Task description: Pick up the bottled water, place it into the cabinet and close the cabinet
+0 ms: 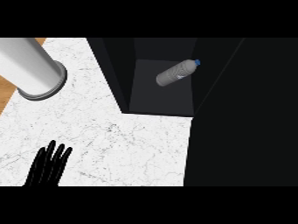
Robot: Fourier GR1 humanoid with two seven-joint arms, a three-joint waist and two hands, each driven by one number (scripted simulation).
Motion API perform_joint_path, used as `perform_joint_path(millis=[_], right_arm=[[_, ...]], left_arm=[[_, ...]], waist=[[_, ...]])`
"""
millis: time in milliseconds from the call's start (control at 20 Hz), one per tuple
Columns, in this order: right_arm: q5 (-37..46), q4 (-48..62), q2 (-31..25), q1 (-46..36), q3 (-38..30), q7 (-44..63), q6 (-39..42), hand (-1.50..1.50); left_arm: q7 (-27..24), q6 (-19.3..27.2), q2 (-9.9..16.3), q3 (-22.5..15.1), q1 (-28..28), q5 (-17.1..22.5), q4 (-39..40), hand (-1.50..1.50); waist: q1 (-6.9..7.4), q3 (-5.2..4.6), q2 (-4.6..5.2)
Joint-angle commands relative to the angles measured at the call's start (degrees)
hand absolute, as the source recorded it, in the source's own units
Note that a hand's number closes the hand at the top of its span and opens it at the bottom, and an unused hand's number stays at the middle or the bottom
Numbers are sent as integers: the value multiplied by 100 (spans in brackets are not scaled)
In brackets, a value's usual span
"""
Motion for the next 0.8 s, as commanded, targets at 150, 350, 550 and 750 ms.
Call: perform_joint_path(millis=[150, 350, 550, 750], right_arm=[[653, -1078, 123, -683, 869, 1611, -224, 150], [445, -671, 179, -1362, 992, 1962, -161, 150], [421, -434, 197, -2259, 990, 2103, 8, 150], [250, -217, 201, -2759, 979, 2433, 44, 150]], left_arm=[[-440, -796, 810, 465, 728, 266, -273, -150], [-670, -1274, 1222, 607, 1072, 280, -357, -150], [-649, -1524, 1417, 811, 1071, 456, -194, -150], [-693, -1676, 1481, 892, 1028, 459, -135, -150]], waist=[[68, -4, 98], [302, -6, 122], [424, -21, 146], [493, -42, 176]])
